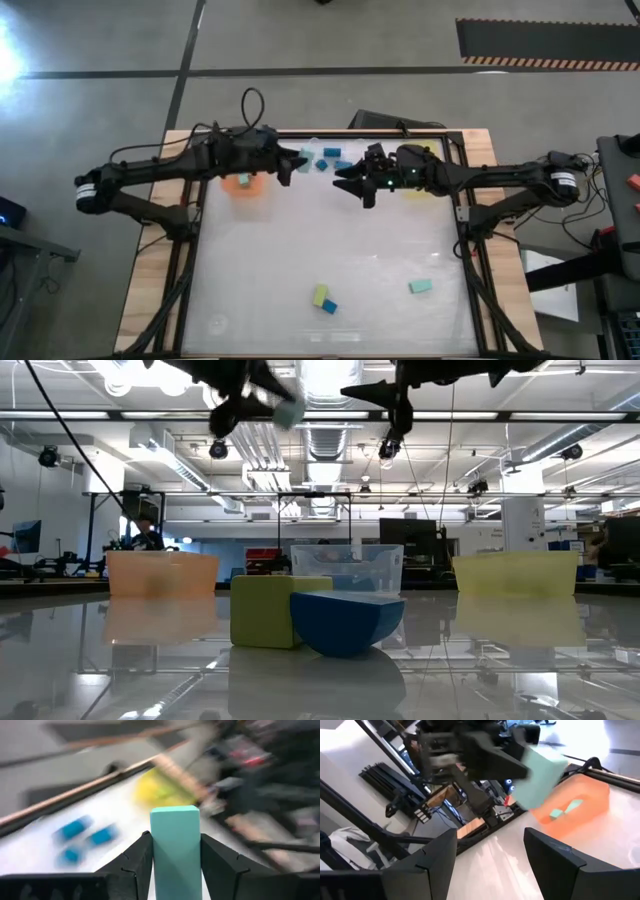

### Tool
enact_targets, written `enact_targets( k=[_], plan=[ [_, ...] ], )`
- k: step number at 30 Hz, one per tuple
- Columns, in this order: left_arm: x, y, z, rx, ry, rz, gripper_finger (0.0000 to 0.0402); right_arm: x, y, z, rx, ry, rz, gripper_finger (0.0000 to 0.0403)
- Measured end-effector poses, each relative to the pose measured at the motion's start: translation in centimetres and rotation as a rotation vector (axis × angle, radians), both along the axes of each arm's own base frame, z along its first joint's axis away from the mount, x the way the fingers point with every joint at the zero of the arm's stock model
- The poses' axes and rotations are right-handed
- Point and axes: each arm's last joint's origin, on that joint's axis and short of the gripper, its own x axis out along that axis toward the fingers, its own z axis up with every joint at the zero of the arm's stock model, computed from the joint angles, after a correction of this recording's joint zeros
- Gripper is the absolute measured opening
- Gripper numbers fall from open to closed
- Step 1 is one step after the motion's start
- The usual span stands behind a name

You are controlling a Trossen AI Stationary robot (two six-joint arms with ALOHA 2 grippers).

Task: Sort & place blocks by color
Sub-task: Put the top light blue rectangle block into the orange bin

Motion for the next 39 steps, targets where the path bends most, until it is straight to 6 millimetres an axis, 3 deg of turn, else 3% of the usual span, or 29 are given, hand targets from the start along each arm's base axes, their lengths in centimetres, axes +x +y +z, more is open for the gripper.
enact_targets(
  k=[11, 20, 24, 30, 39],
  plan=[
    [-4.8, 5.7, -5.2, -0.239, 0.526, 0.346, 0.0125, -1.5, 0.2, 1.1, 0.003, 0.003, -0.004, 0.0221],
    [-7.6, 11.2, -8.9, -0.363, 0.76, 0.495, 0.0125, -1.5, 0.2, 1.1, 0.011, 0.006, -0.005, 0.0221],
    [-8.0, 13.0, -10.7, -0.405, 0.831, 0.514, 0.0125, -1.5, 0.2, 1.0, 0.012, 0.014, -0.005, 0.0221],
    [-7.3, 14.1, -13.0, -0.449, 0.907, 0.484, 0.0125, -1.6, 0.2, 0.6, 0.019, 0.057, -0.005, 0.0221],
    [-6.8, 14.8, -14.1, -0.46, 0.906, 0.491, 0.0125, -1.6, 0.2, 0.6, 0.019, 0.058, -0.006, 0.0221]
  ],
)
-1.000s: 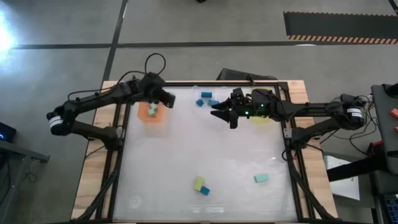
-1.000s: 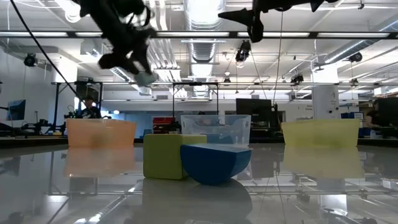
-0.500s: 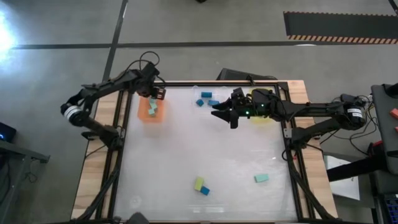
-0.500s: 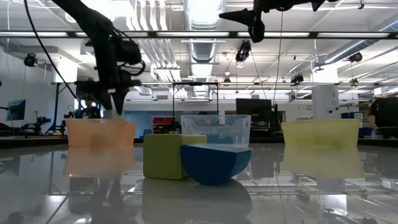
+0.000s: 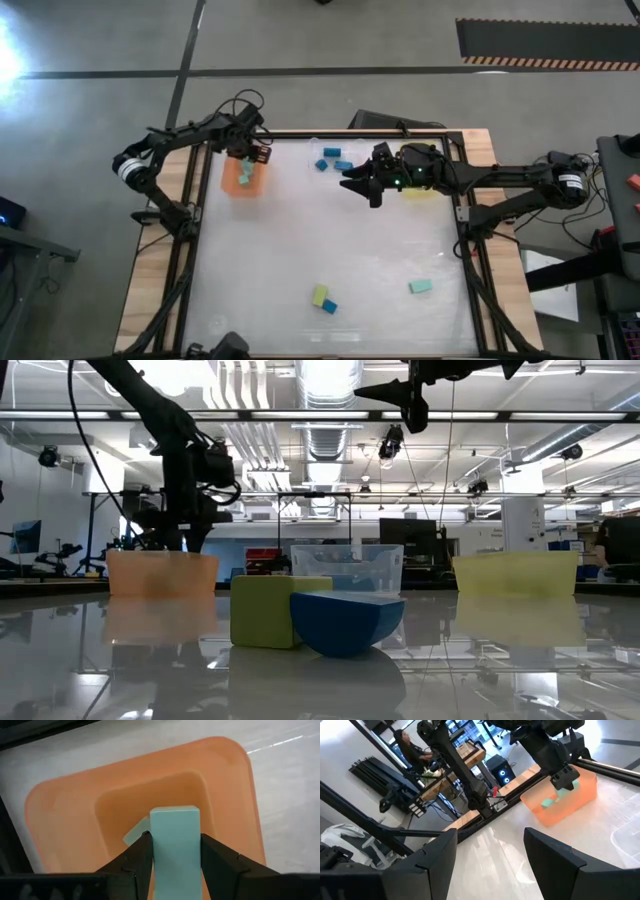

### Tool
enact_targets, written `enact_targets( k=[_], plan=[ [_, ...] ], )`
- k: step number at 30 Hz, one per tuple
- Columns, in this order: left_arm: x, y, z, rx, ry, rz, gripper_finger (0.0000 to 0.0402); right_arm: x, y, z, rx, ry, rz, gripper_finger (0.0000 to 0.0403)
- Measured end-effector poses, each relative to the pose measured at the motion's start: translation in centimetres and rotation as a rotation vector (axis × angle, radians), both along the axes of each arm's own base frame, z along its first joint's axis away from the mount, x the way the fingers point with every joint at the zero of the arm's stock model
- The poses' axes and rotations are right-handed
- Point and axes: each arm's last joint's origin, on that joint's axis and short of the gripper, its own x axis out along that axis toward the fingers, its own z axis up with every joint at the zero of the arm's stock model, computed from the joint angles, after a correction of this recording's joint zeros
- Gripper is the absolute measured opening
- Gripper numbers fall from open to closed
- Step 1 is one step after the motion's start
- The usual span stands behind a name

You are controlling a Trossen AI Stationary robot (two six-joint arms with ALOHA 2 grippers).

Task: Sort & place blocks by color
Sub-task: Put the top light blue rectangle block into the orange bin, then put the green rectangle block into the yellow bin

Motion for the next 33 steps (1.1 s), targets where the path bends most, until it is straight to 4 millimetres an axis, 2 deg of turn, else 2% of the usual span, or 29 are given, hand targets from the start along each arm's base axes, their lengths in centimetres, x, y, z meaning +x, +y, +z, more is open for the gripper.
enact_targets(
  k=[5, 14, 21, 28, 33],
  plan=[
    [0.1, 0.2, 0.0, 0.014, -0.022, 0.029, 0.0129, 0.0, 0.0, -0.1, 0.0, 0.004, -0.002, 0.0221],
    [0.2, 0.3, 0.1, 0.026, -0.049, 0.074, 0.0165, 0.0, 0.0, -0.1, 0.011, 0.005, -0.003, 0.0221],
    [0.2, 0.1, 0.6, 0.006, -0.095, 0.06, 0.0169, 0.0, 0.0, -0.1, 0.067, 0.004, -0.01, 0.0221],
    [0.0, -1.5, 3.0, 0.011, -0.222, -0.004, 0.0169, 0.1, 0.7, -0.3, 0.198, 0.028, -0.004, 0.0221],
    [-0.4, -3.9, 6.1, 0.104, -0.305, -0.079, 0.0169, 0.2, 2.1, -0.6, 0.325, 0.062, 0.017, 0.0221]
  ],
)
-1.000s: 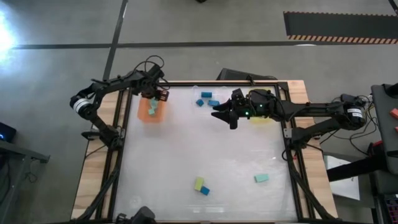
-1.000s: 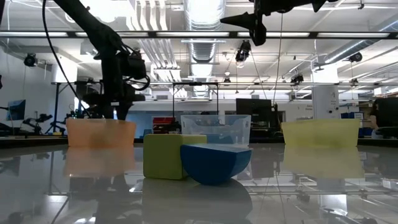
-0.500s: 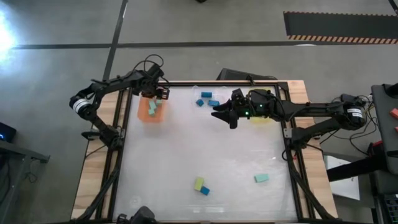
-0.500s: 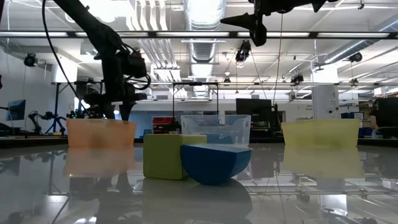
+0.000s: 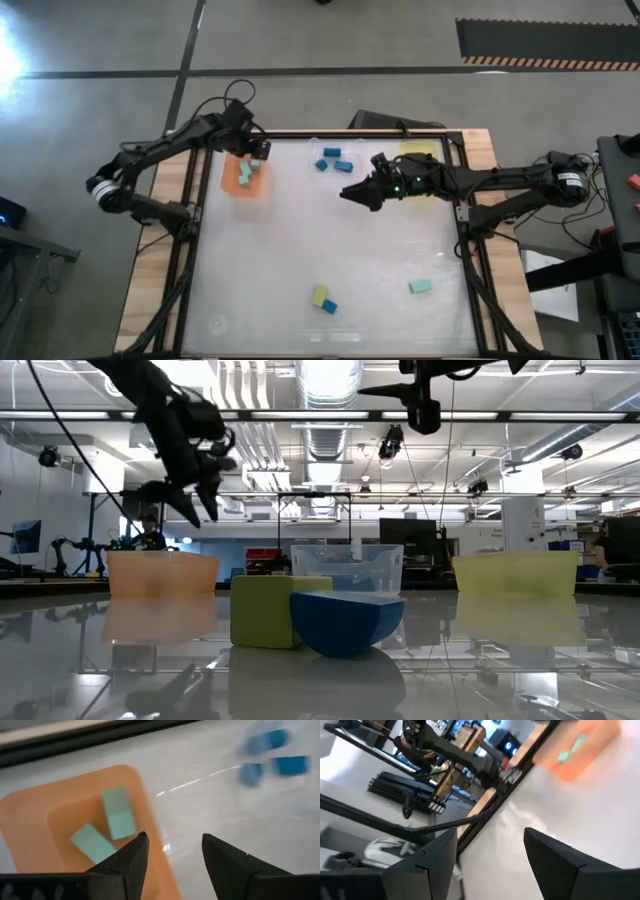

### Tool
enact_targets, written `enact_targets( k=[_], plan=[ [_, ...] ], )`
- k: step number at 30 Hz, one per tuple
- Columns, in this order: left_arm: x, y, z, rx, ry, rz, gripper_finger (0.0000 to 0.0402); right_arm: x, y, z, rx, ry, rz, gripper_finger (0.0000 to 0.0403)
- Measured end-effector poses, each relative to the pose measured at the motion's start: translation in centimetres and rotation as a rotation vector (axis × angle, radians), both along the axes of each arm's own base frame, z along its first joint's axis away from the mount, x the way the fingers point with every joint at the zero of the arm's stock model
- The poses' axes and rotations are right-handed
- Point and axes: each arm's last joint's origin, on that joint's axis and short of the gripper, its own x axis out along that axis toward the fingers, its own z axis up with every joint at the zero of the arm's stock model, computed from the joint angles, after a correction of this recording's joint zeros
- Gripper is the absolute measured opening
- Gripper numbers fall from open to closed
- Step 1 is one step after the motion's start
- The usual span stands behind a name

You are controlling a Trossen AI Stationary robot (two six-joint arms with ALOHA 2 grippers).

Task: Sort & place blocks by color
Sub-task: Put the green rectangle block into the yellow bin

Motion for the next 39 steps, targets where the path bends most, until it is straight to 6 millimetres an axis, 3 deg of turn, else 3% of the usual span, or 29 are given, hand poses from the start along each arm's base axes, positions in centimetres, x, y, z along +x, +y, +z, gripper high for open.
enact_targets(
  k=[13, 26, 32, 39],
  plan=[
    [0.4, -7.9, 6.4, 0.224, -0.314, -0.26, 0.0169, -0.4, 4.0, -1.5, 0.265, 0.188, 0.063, 0.0221],
    [2.7, -12.3, 8.7, 0.264, -0.591, -0.425, 0.0169, -0.7, 7.9, -2.8, 0.368, 0.315, 0.103, 0.0221],
    [3.4, -14.3, 9.4, 0.265, -0.677, -0.513, 0.0169, 1.2, 9.6, -2.9, 0.312, 0.357, 0.14, 0.0221],
    [4.0, -16.7, 10.3, 0.249, -0.796, -0.601, 0.0169, 4.4, 10.7, -2.5, -0.024, 0.509, 0.341, 0.0221]
  ],
)
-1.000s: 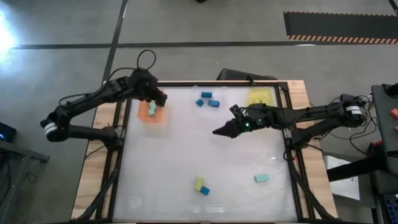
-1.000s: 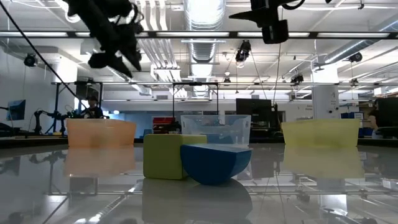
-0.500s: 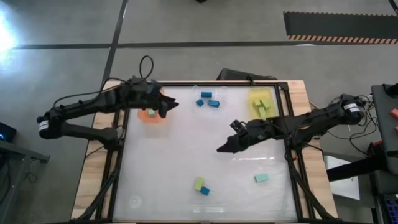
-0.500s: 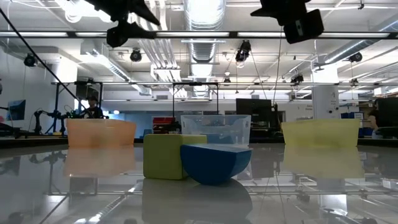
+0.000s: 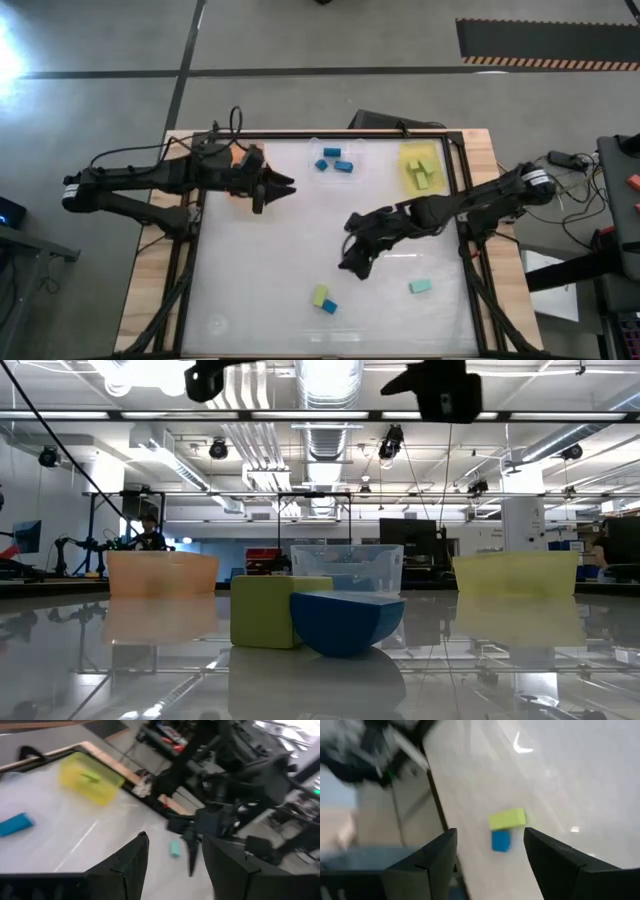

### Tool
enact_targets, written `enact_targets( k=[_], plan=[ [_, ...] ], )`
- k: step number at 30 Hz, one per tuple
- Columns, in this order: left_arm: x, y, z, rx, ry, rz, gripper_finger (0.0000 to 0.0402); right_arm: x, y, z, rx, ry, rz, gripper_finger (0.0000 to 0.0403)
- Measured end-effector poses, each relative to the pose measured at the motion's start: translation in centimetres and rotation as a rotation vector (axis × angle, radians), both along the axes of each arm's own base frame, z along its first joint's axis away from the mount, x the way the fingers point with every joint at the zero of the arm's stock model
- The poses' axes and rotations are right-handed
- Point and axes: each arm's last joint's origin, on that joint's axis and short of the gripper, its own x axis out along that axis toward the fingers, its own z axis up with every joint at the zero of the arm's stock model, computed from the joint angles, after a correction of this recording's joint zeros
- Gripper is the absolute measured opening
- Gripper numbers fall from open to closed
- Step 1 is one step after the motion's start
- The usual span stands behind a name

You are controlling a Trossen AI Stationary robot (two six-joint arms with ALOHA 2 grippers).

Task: Sort & place blocks by color
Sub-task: Put the green rectangle block into the yellow bin

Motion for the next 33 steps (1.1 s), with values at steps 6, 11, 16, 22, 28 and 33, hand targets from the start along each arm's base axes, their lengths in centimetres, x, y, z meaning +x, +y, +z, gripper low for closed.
enact_targets(
  k=[6, 11, 16, 22, 28, 33],
  plan=[
    [-0.2, -1.6, 0.7, -0.042, -0.047, -0.065, 0.0169, 2.9, 1.3, 0.6, -0.272, -0.013, 0.3, 0.0221],
    [-0.7, -2.6, 1.2, -0.092, -0.082, -0.104, 0.0169, 5.2, 3.0, -0.3, -0.545, -0.058, 0.656, 0.0221],
    [-1.4, -3.5, 2.2, -0.102, -0.152, -0.149, 0.0169, 7.6, 4.5, -1.8, -0.712, -0.091, 0.892, 0.0221],
    [-2.3, -4.1, 3.1, -0.104, -0.225, -0.19, 0.0169, 10.4, 5.2, -4.2, -0.791, -0.04, 1.078, 0.0221],
    [-2.7, -4.1, 3.2, -0.098, -0.233, -0.191, 0.0169, 12.4, 5.9, -6.8, -0.83, 0.01, 1.261, 0.0221],
    [-2.7, -4.1, 3.2, -0.097, -0.231, -0.191, 0.0169, 13.3, 6.2, -8.6, -0.831, 0.048, 1.334, 0.0221]
  ],
)
